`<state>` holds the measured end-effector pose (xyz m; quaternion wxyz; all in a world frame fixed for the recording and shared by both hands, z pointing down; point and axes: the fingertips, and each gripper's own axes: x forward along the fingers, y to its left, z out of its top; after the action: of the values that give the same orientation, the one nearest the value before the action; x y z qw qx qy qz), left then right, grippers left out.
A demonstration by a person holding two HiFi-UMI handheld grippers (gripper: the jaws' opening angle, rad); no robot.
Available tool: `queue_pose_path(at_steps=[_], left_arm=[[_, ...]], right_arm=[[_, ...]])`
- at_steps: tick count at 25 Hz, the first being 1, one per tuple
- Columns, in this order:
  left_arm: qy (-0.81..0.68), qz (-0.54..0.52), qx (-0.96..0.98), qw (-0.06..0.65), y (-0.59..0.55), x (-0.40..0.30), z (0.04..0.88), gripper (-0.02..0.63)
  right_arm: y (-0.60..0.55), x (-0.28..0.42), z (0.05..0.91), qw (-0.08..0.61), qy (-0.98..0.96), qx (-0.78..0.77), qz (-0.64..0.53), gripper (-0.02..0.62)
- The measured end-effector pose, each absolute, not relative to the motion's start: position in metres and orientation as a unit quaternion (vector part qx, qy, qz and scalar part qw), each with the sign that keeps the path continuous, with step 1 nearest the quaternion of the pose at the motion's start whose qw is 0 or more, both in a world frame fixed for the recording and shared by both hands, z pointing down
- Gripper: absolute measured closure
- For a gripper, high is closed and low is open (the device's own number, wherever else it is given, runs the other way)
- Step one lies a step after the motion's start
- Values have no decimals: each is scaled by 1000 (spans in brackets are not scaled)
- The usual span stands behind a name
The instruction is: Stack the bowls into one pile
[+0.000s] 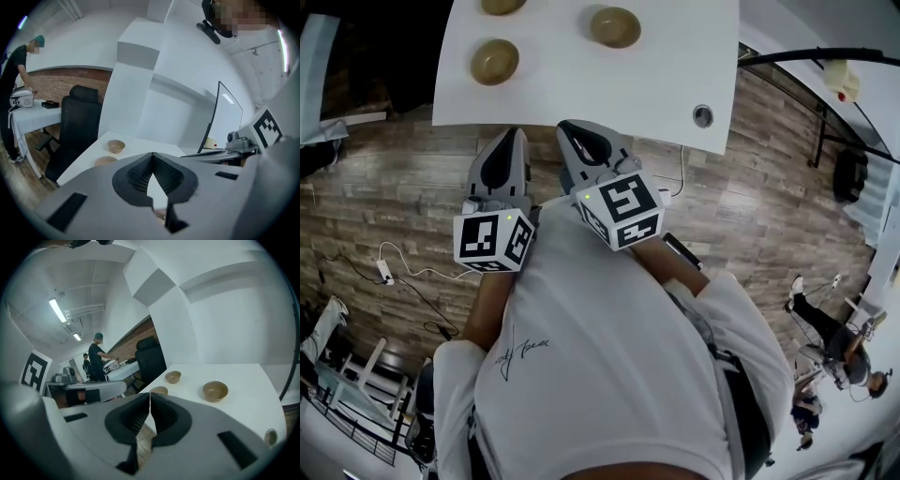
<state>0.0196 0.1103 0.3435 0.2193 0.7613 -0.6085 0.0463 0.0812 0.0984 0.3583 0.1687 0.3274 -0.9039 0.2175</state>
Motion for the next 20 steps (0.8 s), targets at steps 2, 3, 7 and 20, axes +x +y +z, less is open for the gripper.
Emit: queue_pose_path(at_steps=[2, 3, 7, 20], left_arm=[[-611, 49, 759, 221, 100, 21, 346, 603], [-613, 49, 757, 221, 95, 22, 346, 603], [-620, 51, 752, 216, 79, 23, 345, 603], [-625, 41, 743, 237, 58, 12, 352, 603]], right_arm=[[86, 84, 360, 169, -904, 326, 219, 584], [81, 86, 360, 169, -904, 324, 220, 584], [59, 88, 361, 168, -908, 318, 214, 584], [28, 87, 372, 189, -902, 326, 211, 584]])
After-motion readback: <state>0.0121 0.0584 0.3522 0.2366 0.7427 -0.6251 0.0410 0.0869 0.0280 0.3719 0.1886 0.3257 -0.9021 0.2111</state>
